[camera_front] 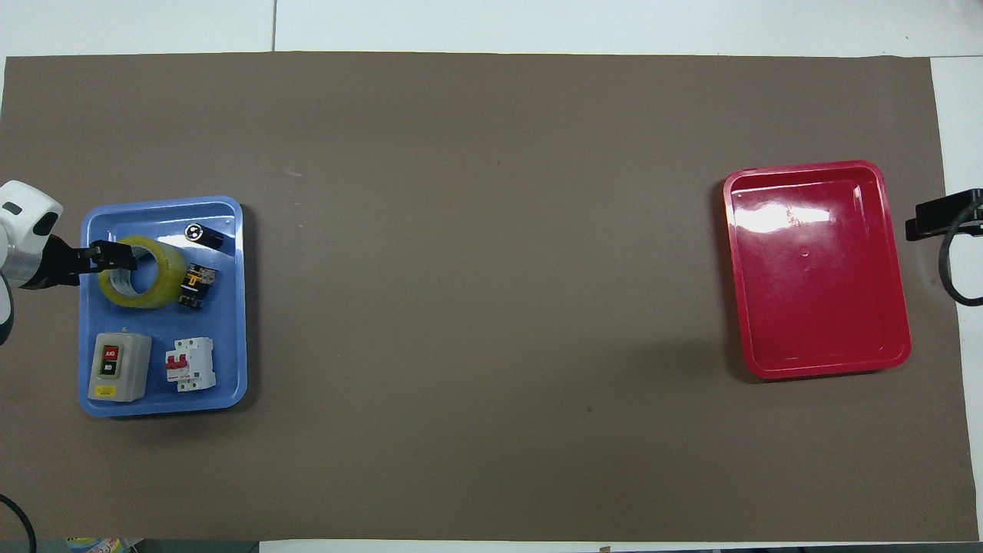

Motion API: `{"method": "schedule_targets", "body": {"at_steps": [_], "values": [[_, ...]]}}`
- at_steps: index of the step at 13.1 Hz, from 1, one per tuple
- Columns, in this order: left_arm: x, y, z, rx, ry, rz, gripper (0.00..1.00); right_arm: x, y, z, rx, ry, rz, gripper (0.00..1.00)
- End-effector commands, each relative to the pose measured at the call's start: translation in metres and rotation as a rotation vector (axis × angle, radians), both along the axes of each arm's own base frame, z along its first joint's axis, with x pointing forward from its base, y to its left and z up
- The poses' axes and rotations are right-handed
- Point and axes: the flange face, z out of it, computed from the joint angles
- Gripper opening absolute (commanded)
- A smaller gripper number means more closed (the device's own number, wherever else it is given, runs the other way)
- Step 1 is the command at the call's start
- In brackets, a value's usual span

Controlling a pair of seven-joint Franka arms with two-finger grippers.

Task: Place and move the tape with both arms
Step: 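Grasp the yellow tape roll rim with the left gripper and lift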

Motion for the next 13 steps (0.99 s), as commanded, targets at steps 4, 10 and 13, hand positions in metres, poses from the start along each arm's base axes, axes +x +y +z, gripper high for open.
{"method": "schedule_targets", "body": {"at_steps": [4, 10, 13], "values": [[-0.016, -0.002, -0.023, -0.001, -0.004, -0.010, 0.05, -0.003, 0.001, -0.001, 0.002, -0.010, 0.022, 1.00], [-0.006, 0.035, 0.042, -0.003, 0.014, -0.013, 0.00, -0.003, 0.001, 0.000, 0.002, -0.011, 0.024, 1.00], [-0.007, 0.029, 0.134, -0.005, 0.029, -0.026, 0.00, -0.004, 0.001, 0.000, 0.002, -0.010, 0.024, 1.00]]}}
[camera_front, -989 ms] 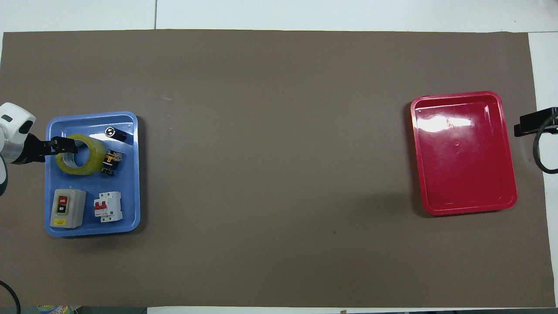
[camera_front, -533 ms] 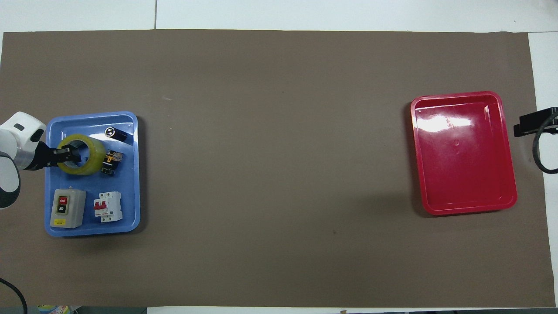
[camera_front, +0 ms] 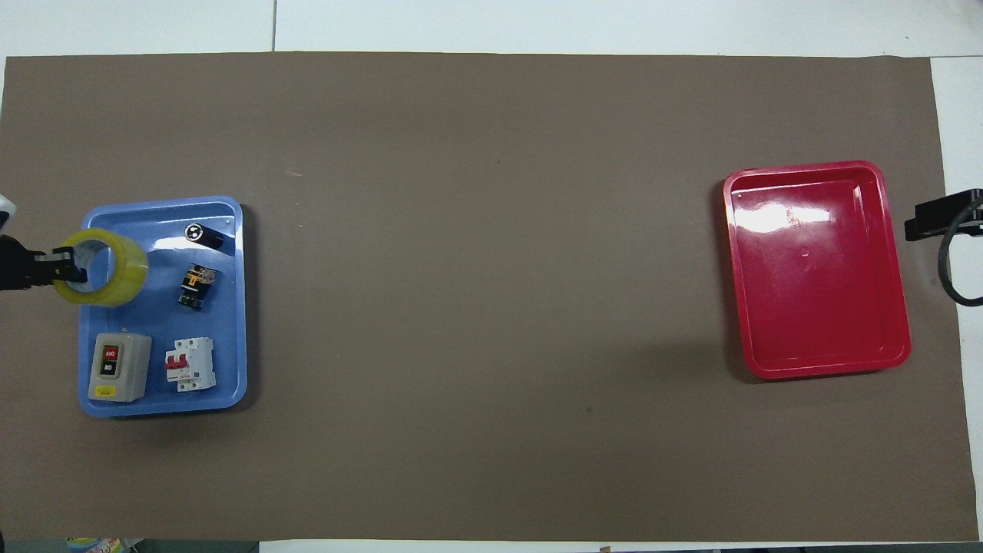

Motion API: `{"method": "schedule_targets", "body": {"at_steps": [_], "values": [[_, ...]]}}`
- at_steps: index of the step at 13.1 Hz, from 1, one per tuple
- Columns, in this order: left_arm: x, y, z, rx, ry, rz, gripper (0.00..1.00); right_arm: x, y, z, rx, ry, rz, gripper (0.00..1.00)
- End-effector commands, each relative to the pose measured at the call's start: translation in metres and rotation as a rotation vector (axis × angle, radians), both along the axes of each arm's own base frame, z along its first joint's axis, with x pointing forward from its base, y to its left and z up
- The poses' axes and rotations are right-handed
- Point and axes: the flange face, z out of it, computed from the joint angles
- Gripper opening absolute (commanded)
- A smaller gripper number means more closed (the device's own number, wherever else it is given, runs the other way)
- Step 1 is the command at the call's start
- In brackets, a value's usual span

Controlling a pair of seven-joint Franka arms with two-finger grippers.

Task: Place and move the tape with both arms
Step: 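Grasp the yellow tape roll rim with the left gripper and lift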

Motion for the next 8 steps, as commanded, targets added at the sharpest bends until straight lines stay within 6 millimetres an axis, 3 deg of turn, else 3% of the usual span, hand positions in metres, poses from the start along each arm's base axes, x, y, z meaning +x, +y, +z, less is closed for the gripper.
{"method": "schedule_targets", "body": {"at_steps": [1, 4, 7, 8], "values": [[-0.020, -0.019, 0.065, 0.007, -0.022, -0.033, 0.00, -0.004, 0.000, 0.000, 0.002, -0.010, 0.023, 1.00], [-0.022, -0.098, 0.069, 0.029, -0.023, -0.123, 0.00, -0.003, 0.001, 0.000, 0.002, -0.010, 0.024, 1.00], [-0.020, -0.210, 0.054, 0.057, -0.011, -0.117, 0.00, -0.003, 0.004, 0.000, 0.002, -0.010, 0.028, 1.00], [-0.023, -0.261, 0.041, 0.062, -0.011, -0.127, 0.00, -0.003, 0.004, 0.000, 0.001, -0.011, 0.028, 1.00]]}}
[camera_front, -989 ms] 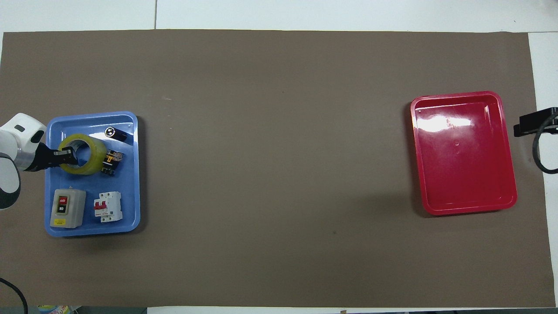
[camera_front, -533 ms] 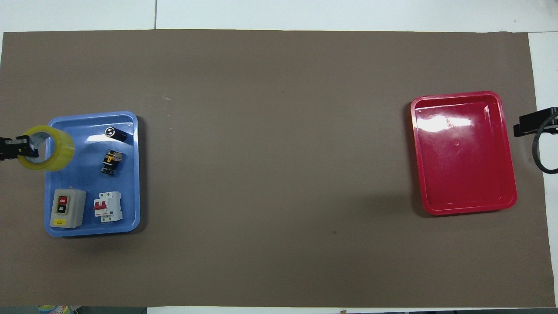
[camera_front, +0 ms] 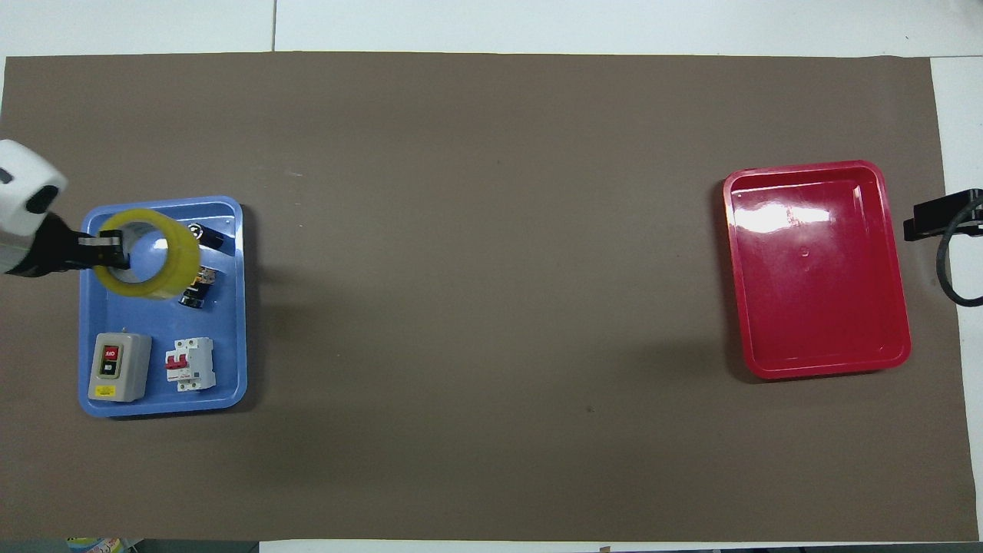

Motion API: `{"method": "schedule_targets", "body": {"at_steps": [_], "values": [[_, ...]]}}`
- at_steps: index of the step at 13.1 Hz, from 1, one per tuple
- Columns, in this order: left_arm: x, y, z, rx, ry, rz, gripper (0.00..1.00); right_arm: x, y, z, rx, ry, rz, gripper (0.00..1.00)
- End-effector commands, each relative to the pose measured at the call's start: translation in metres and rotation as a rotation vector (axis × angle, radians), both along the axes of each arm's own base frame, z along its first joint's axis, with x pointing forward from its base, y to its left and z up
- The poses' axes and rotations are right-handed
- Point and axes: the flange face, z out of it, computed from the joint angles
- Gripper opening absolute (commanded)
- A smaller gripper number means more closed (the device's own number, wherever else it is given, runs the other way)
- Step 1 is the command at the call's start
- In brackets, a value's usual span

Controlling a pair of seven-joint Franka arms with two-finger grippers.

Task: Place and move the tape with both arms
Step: 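Grasp the yellow tape roll rim with the left gripper and lift, then carry the tape roll out of the blue tray and lower it onto the table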

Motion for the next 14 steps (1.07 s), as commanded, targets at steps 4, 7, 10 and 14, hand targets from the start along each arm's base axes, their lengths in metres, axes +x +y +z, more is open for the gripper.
{"method": "schedule_targets", "body": {"at_steps": [4, 7, 10, 14], "values": [[-0.030, -0.217, -0.068, 0.094, -0.055, 0.084, 0.00, -0.003, 0.001, -0.001, 0.002, -0.011, 0.022, 1.00], [-0.047, -0.299, -0.083, 0.034, -0.116, 0.051, 0.00, -0.003, 0.000, -0.001, 0.002, -0.011, 0.021, 1.00], [-0.062, -0.366, -0.104, 0.022, -0.110, 0.032, 0.00, -0.004, 0.001, -0.002, 0.002, -0.008, 0.022, 1.00], [-0.067, -0.411, -0.124, -0.043, -0.110, 0.003, 0.00, -0.005, 0.000, -0.003, 0.003, -0.005, 0.021, 1.00]]}}
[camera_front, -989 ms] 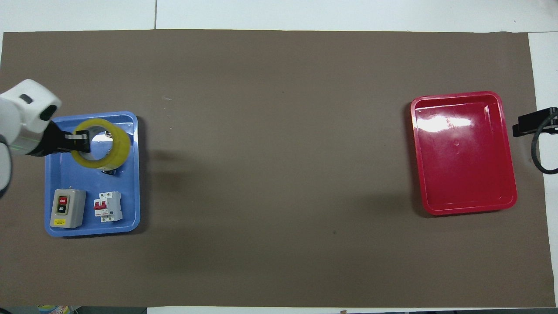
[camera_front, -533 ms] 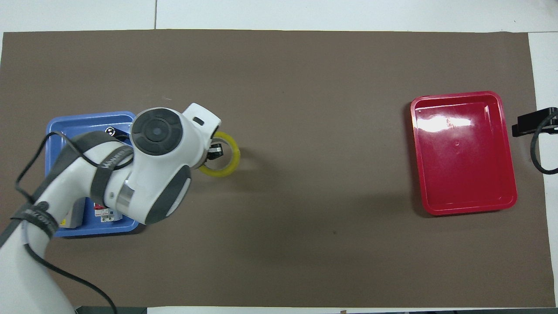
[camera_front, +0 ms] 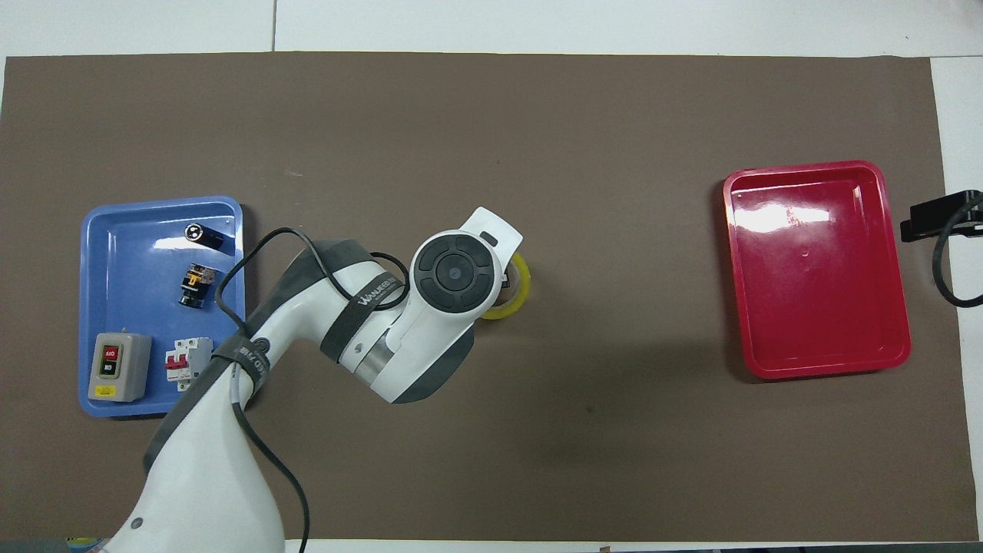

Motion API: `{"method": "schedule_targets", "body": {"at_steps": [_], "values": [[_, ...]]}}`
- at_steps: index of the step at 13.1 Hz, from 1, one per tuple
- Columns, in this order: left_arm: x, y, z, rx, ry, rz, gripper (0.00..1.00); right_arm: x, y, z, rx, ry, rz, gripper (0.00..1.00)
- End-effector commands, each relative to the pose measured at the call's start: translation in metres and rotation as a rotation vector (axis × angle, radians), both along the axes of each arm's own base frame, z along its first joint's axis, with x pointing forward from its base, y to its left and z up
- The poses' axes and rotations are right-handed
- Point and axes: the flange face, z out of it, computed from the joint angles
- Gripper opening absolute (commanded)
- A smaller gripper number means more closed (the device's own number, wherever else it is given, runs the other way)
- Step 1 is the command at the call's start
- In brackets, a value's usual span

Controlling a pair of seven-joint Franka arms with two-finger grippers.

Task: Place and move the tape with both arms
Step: 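Carry the tape roll out of the blue tray and lower it onto the table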

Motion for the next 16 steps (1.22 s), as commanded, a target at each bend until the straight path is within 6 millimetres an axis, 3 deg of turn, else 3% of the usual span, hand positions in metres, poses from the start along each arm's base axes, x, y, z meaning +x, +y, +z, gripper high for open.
{"method": "schedule_targets", "body": {"at_steps": [1, 5, 8, 10, 12, 15, 16], "values": [[-0.002, -0.014, -0.007, -0.028, -0.006, -0.006, 0.00, -0.004, 0.000, -0.001, 0.002, -0.010, 0.022, 1.00], [-0.008, -0.008, -0.017, -0.016, 0.009, -0.009, 0.00, -0.005, 0.000, -0.001, 0.002, -0.008, 0.022, 1.00], [-0.010, -0.009, -0.018, -0.013, 0.013, -0.004, 0.07, -0.004, 0.001, -0.001, 0.002, -0.010, 0.024, 1.00], [-0.010, -0.006, -0.015, -0.005, 0.020, -0.003, 0.24, -0.004, 0.001, -0.001, 0.002, -0.010, 0.024, 1.00], [-0.012, 0.003, 0.002, 0.017, 0.035, 0.003, 0.49, -0.004, 0.001, -0.001, 0.002, -0.010, 0.024, 1.00], [-0.021, 0.045, 0.047, 0.038, 0.040, -0.015, 1.00, -0.004, 0.001, -0.001, 0.002, -0.014, 0.025, 1.00], [-0.020, 0.062, 0.057, 0.042, 0.040, -0.025, 1.00, -0.002, 0.008, 0.001, 0.000, -0.020, 0.036, 1.00]]}}
